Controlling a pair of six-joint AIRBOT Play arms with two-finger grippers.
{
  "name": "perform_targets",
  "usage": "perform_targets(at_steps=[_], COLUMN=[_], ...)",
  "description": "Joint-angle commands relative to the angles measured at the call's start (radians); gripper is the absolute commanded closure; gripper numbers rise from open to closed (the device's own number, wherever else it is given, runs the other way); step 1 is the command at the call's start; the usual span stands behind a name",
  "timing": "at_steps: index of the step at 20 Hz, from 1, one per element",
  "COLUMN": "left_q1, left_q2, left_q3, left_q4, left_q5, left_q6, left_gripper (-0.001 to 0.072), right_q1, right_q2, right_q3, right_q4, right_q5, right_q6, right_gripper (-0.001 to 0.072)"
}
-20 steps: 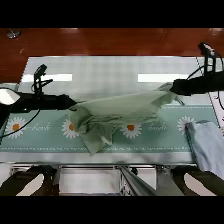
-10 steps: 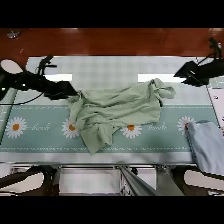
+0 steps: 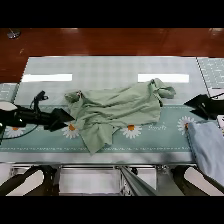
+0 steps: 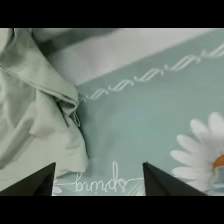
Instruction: Fold the shirts.
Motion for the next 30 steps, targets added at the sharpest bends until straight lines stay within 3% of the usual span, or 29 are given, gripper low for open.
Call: perform_targets(at_steps=[1, 6, 7, 8, 9, 13, 21, 22, 23, 24, 27, 30], left_q1=[-0.059, -0.272, -0.305, -0.321, -0.326, -0.312, -0.314, -0.317, -0.319, -0.319, -0.269, -0.18], left_q2=[0.02, 0.019, 0.019, 0.019, 0.02, 0.02, 0.02, 0.02, 0.02, 0.021, 0.048, 0.112], left_q3=[-0.151, -0.155, -0.15, -0.142, -0.128, -0.072, -0.057, -0.057, -0.057, -0.055, 0.036, 0.303], left_q4=[-0.132, -0.307, -0.317, -0.317, -0.32, -0.32, -0.32, -0.32, -0.32, -0.32, -0.32, -0.321], left_q5=[0.16, 0.436, 0.464, 0.459, 0.437, 0.339, 0.322, 0.322, 0.322, 0.321, 0.265, 0.229], left_q6=[0.072, 0.099, 0.099, 0.11, 0.141, 0.18, 0.185, 0.185, 0.185, 0.185, 0.185, 0.156], left_gripper=[0.0006, 0.0008, 0.0136, 0.0579, 0.0686, 0.0684, 0.0684, 0.0684, 0.0684, 0.0684, 0.0684, 0.0685], right_q1=[0.037, 0.172, 0.197, 0.222, 0.245, 0.346, 0.515, 0.549, 0.573, 0.587, 0.567, 0.531], right_q2=[0.034, 0.03, 0.023, 0.011, -0.004, -0.088, -0.237, -0.259, -0.278, -0.292, -0.28, -0.216], right_q3=[-0.149, -0.151, -0.151, -0.151, -0.151, -0.151, -0.077, -0.056, -0.03, 0.002, 0.191, 0.557], right_q4=[0.06, 0.02, 0.002, -0.003, 0.0, 0.0, 0.126, 0.135, 0.132, 0.131, 0.095, 0.016], right_q5=[-0.051, -0.116, -0.125, -0.13, -0.13, -0.141, -0.304, -0.325, -0.329, -0.312, -0.146, -0.05], right_q6=[-0.043, 0.026, 0.057, 0.072, 0.075, 0.086, 0.113, 0.117, 0.127, 0.118, 0.113, 0.17], right_gripper=[0.0091, 0.0091, 0.0091, 0.0091, 0.0091, 0.0091, 0.0092, 0.0126, 0.0306, 0.0657, 0.0683, 0.0683])
